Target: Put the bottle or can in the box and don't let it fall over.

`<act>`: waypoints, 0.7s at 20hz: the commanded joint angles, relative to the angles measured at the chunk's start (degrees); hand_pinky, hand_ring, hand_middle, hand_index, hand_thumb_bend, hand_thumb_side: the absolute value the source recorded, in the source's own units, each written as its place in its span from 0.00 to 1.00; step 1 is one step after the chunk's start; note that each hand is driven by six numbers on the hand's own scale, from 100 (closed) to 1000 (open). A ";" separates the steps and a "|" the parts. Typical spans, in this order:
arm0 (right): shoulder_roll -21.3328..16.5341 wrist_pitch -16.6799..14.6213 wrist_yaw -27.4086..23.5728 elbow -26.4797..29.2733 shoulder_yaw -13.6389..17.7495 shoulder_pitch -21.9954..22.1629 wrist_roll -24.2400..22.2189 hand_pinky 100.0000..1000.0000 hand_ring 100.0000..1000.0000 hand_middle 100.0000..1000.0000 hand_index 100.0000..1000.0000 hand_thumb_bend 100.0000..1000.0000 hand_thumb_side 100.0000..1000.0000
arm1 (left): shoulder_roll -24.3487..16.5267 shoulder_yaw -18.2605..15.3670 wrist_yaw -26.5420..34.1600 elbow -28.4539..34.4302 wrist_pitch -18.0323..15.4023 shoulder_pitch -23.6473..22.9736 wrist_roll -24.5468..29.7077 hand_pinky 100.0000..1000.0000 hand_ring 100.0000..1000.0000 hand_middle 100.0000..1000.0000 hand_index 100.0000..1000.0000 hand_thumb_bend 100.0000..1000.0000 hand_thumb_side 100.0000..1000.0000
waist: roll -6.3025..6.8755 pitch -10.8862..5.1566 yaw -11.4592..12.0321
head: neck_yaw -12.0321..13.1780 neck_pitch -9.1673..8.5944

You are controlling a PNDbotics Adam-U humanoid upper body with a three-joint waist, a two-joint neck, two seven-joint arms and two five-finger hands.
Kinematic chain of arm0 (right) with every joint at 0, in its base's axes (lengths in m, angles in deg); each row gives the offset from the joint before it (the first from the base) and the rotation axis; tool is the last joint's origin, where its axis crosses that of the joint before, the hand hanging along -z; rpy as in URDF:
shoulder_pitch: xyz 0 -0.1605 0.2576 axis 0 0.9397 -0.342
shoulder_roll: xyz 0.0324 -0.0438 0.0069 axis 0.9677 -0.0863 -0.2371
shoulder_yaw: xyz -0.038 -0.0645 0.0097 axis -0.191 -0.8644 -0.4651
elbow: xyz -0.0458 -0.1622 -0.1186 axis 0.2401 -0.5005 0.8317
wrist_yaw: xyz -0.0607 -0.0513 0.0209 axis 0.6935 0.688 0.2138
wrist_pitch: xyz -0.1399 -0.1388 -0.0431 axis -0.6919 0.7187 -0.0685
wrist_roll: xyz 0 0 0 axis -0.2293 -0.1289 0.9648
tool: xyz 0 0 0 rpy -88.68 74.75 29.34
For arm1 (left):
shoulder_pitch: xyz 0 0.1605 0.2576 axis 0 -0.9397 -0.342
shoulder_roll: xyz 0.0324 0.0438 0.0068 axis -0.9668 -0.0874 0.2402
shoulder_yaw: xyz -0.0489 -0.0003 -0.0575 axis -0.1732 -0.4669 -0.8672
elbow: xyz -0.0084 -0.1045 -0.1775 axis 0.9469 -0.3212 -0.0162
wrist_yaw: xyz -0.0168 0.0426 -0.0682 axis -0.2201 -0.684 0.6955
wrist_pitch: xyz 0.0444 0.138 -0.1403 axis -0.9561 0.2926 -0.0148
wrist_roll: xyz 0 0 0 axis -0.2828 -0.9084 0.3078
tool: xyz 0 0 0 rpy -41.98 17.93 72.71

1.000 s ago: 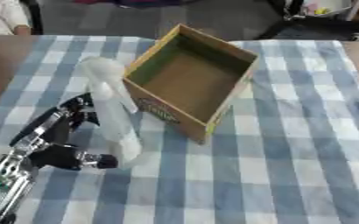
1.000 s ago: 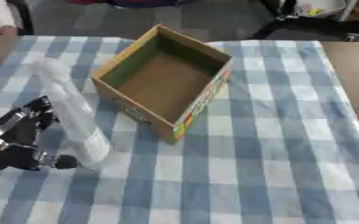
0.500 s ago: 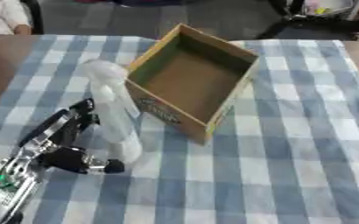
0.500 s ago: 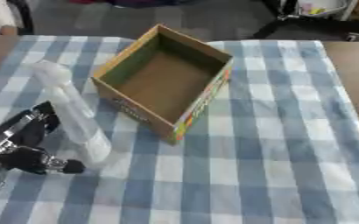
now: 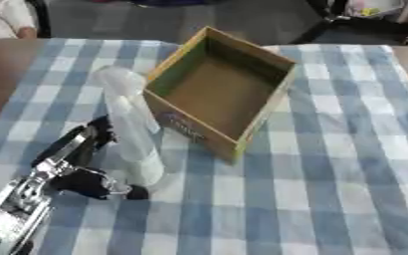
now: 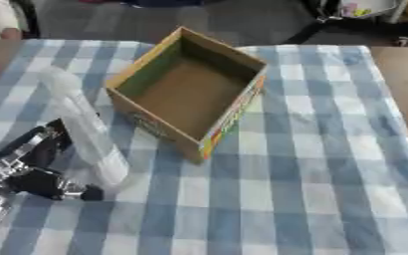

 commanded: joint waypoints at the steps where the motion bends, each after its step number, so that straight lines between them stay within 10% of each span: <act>1: -0.80 -0.09 0.48 0.66 0.10 -0.72 -0.08 0.75 0.89 1.00 0.85 0.00 0.71 | -0.42 0.01 0.10 0.82 -0.18 0.75 0.30 1.00 0.60 0.78 0.92 0.95 0.06 | -0.03 -0.84 -0.02 | 0.27 -0.65; 14: -0.54 -0.04 0.49 0.53 0.08 -0.81 -0.22 0.75 0.89 1.00 0.85 0.00 0.71 | 0.27 1.53 -3.04 0.28 3.51 1.25 -3.53 1.00 0.60 0.77 0.94 0.95 0.05 | -0.08 -0.70 -0.03 | 0.84 -0.86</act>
